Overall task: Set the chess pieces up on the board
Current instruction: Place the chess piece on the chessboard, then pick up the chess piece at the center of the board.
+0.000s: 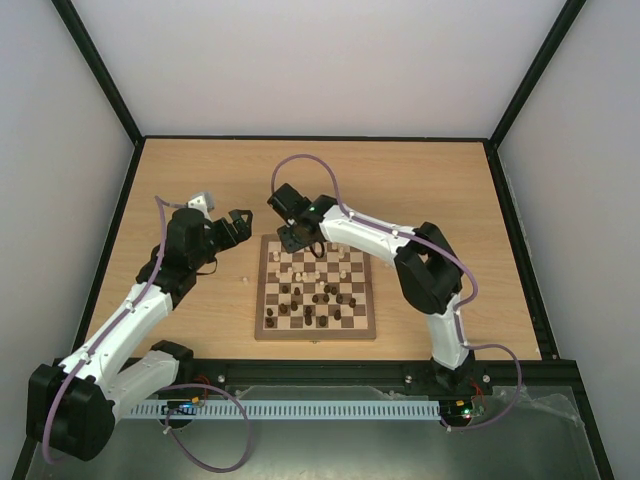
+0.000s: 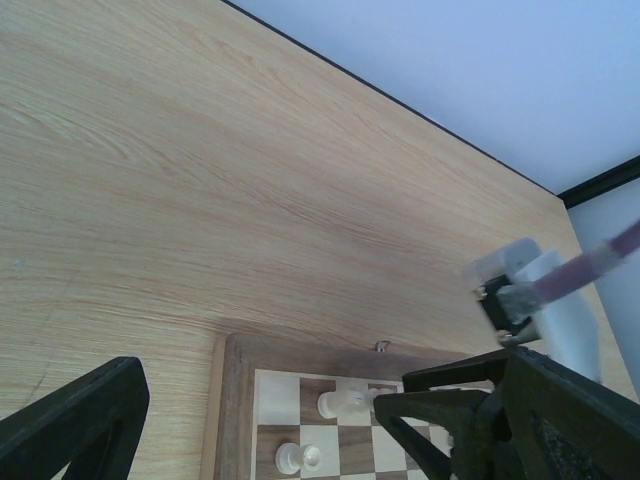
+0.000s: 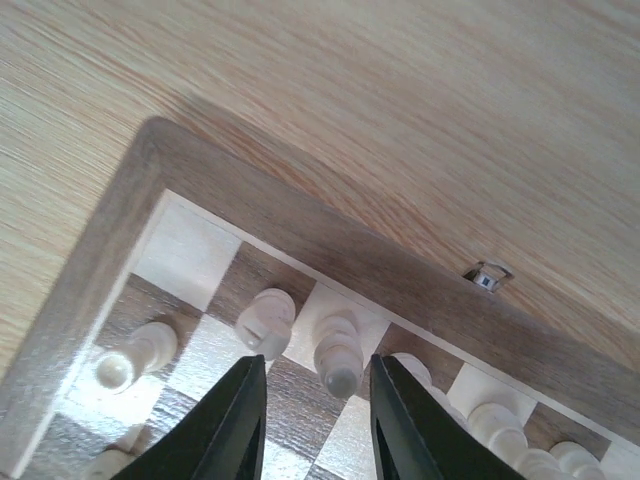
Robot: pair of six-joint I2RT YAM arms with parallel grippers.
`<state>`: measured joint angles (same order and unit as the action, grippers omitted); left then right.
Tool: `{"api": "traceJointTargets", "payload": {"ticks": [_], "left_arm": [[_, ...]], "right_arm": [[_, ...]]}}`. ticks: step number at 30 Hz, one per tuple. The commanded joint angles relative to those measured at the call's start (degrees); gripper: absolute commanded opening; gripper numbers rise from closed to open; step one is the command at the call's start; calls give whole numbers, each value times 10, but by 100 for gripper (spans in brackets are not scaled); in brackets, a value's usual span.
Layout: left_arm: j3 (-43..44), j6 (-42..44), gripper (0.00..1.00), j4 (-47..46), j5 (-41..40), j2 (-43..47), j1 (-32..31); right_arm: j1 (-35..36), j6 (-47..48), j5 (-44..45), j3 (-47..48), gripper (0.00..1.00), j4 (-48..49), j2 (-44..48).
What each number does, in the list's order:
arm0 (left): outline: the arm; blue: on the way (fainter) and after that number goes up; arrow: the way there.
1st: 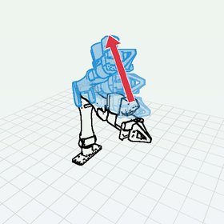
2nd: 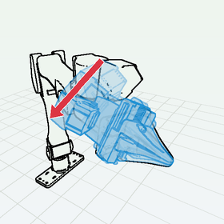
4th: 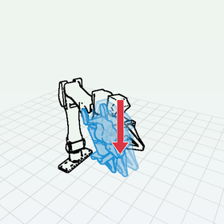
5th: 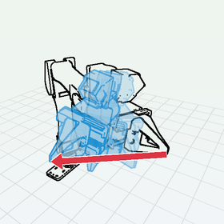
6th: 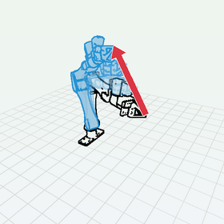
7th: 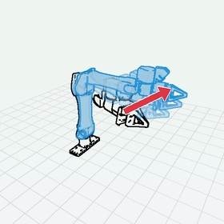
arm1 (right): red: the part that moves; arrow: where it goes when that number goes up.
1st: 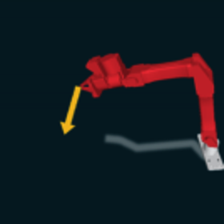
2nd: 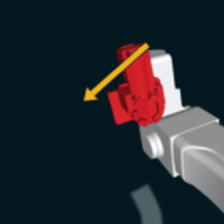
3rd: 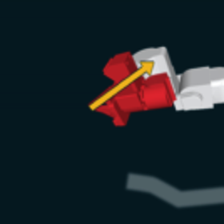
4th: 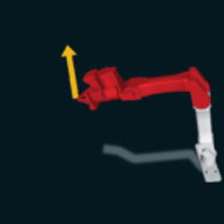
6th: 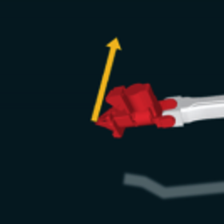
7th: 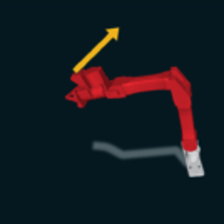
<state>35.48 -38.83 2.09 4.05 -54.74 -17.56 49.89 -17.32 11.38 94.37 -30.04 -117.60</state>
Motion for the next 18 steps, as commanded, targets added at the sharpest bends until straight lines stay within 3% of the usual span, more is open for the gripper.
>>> {"api": "traceJointTargets", "payload": {"ticks": [1, 10, 18], "left_arm": [[-8, 0, 100, 2, -1, 9, 4], [-6, 0, 99, 5, -2, 5, 9], [-6, -3, 100, -3, 12, -27, 8]], "right_arm": [[11, 5, -8, -12, 32, 7, 57], [15, 0, 42, -58, 34, -10, 117], [-31, -14, 54, -146, 35, 7, 183]]}}
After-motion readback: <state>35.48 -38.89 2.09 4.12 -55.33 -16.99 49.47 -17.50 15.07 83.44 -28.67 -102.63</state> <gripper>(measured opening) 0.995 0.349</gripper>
